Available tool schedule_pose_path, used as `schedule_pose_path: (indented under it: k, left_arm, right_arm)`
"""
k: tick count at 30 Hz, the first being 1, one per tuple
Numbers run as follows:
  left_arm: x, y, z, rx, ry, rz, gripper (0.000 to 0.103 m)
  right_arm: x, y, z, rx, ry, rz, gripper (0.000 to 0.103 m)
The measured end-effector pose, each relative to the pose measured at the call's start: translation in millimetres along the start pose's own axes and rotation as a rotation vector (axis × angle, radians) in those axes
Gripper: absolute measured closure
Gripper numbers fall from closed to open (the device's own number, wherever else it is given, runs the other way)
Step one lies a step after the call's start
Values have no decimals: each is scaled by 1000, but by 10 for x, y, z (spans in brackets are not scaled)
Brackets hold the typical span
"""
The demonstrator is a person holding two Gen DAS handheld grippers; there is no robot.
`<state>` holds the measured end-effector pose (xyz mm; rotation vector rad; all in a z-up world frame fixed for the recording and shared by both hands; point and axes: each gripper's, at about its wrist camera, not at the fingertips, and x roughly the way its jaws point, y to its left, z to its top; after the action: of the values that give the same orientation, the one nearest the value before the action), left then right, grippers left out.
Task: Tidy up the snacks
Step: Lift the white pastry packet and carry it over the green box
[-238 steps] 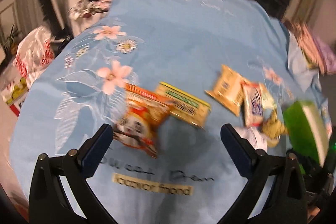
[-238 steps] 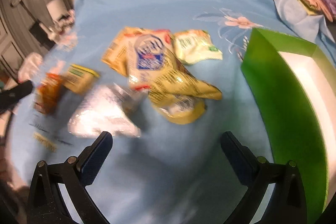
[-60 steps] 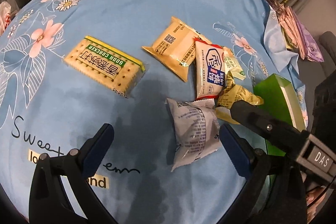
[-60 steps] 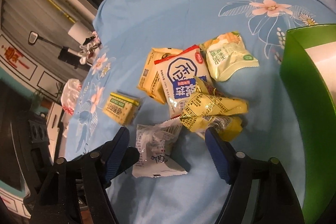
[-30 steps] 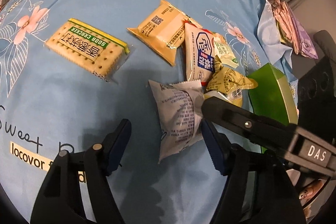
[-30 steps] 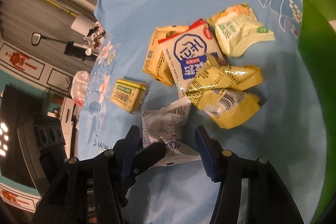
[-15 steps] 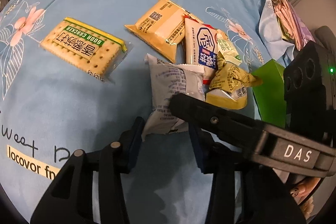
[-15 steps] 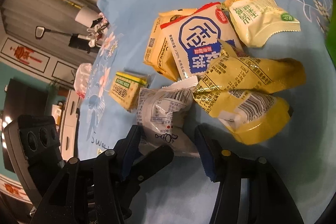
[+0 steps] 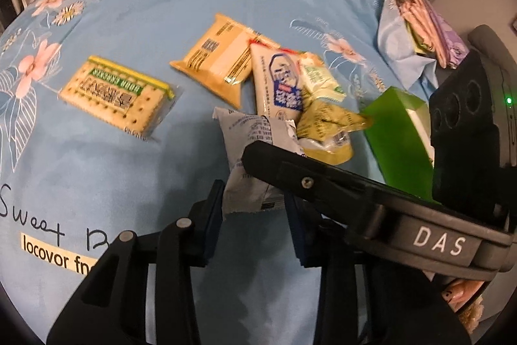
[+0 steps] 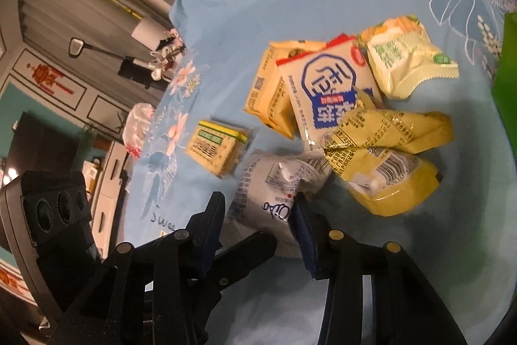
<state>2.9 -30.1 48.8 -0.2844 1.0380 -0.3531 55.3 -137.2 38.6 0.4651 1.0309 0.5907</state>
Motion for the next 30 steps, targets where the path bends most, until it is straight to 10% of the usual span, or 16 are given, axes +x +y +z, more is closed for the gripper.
schedule_pose_path:
  k: [30]
  left_arm:
    - [-387,-354,-79,116,-203,-85,68]
  right_arm:
    - [-603,355,-99,-108,-162,-40,57]
